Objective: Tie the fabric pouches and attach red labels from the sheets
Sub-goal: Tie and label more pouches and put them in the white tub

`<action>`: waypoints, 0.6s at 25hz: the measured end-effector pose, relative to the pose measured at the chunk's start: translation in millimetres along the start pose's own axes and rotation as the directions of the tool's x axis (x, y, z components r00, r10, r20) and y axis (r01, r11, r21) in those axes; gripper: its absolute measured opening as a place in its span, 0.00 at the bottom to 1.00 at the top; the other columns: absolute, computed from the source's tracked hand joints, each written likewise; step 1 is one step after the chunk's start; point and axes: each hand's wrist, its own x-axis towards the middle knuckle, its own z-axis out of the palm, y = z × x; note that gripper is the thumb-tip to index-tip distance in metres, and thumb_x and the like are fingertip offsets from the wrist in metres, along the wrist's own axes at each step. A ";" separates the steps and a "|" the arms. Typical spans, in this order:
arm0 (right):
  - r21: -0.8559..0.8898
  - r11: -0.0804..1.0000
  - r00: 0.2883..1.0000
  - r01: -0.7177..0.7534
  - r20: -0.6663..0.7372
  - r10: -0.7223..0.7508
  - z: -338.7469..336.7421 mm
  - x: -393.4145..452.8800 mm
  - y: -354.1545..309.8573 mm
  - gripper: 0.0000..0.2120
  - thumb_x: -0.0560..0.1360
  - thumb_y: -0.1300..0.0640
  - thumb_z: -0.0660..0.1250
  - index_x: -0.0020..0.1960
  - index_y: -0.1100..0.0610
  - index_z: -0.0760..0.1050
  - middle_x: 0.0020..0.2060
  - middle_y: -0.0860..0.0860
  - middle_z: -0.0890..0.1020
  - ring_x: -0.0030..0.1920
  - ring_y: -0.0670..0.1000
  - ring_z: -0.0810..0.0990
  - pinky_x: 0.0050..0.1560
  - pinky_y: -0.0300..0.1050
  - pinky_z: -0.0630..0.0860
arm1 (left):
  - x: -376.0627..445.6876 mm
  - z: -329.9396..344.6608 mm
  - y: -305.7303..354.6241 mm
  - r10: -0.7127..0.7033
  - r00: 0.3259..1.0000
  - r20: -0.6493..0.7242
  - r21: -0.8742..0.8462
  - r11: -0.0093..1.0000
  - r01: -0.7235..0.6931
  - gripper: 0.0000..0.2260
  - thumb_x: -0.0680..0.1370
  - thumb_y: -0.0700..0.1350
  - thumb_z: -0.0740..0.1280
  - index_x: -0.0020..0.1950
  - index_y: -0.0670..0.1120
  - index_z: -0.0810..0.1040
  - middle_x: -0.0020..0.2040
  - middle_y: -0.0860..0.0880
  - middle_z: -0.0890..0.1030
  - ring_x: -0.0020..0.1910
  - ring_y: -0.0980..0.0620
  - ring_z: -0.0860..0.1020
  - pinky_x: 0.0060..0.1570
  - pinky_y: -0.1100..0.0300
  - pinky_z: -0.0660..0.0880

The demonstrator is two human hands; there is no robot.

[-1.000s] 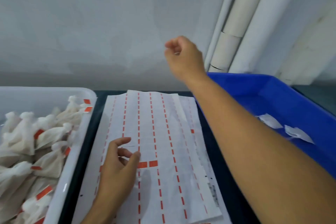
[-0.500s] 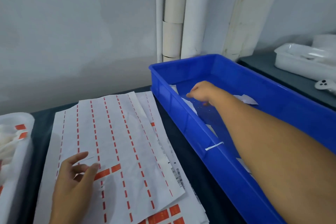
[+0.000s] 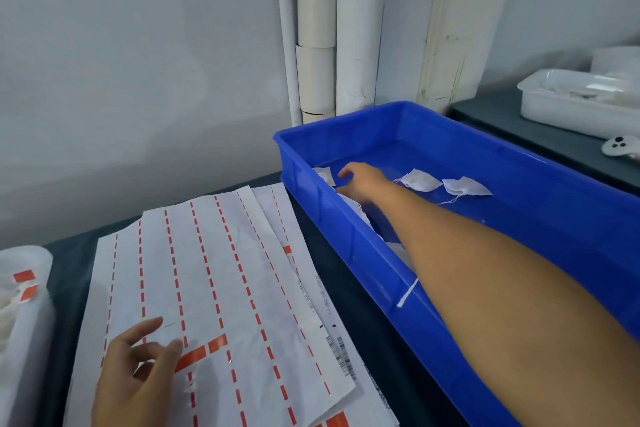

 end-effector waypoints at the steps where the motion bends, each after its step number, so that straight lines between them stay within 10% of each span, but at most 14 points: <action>1: -0.040 0.999 0.999 0.033 -0.004 -0.033 2.5 7.2 -2.2 0.24 0.78 0.50 0.73 0.71 0.52 0.72 0.68 0.54 0.76 0.66 0.56 0.77 0.62 0.49 0.75 | 0.8 0.3 0.7 -0.007 1.000 0.012 -0.007 1.000 0.008 0.17 0.78 0.38 0.72 0.64 0.45 0.72 0.47 0.40 0.80 0.47 0.42 0.77 0.60 0.39 0.73; 6: -0.152 0.972 0.983 0.181 0.029 -0.179 11.0 36.7 -12.5 0.20 0.80 0.56 0.71 0.71 0.51 0.74 0.66 0.52 0.79 0.63 0.55 0.79 0.61 0.49 0.78 | 1.8 -2.7 -1.7 -0.020 0.997 0.074 -0.048 0.999 0.024 0.16 0.77 0.32 0.71 0.63 0.39 0.73 0.44 0.35 0.80 0.45 0.40 0.78 0.55 0.46 0.72; 10: 0.160 0.978 0.991 0.131 -0.052 -0.125 13.2 46.1 -14.9 0.13 0.82 0.49 0.64 0.52 0.57 0.81 0.49 0.52 0.84 0.46 0.51 0.81 0.36 0.39 0.76 | 3.0 -2.8 -1.1 -0.014 0.996 0.083 -0.056 0.998 0.019 0.16 0.76 0.31 0.71 0.62 0.38 0.72 0.44 0.34 0.80 0.45 0.37 0.77 0.56 0.46 0.72; 15: 0.270 0.963 0.973 0.003 0.220 -0.064 -4.9 34.6 -16.0 0.18 0.75 0.37 0.69 0.51 0.51 0.81 0.46 0.50 0.85 0.43 0.51 0.84 0.34 0.41 0.78 | 5.7 -2.2 -1.5 -0.023 0.995 0.092 -0.064 0.998 0.029 0.16 0.77 0.31 0.71 0.63 0.38 0.73 0.45 0.34 0.80 0.45 0.42 0.77 0.56 0.46 0.71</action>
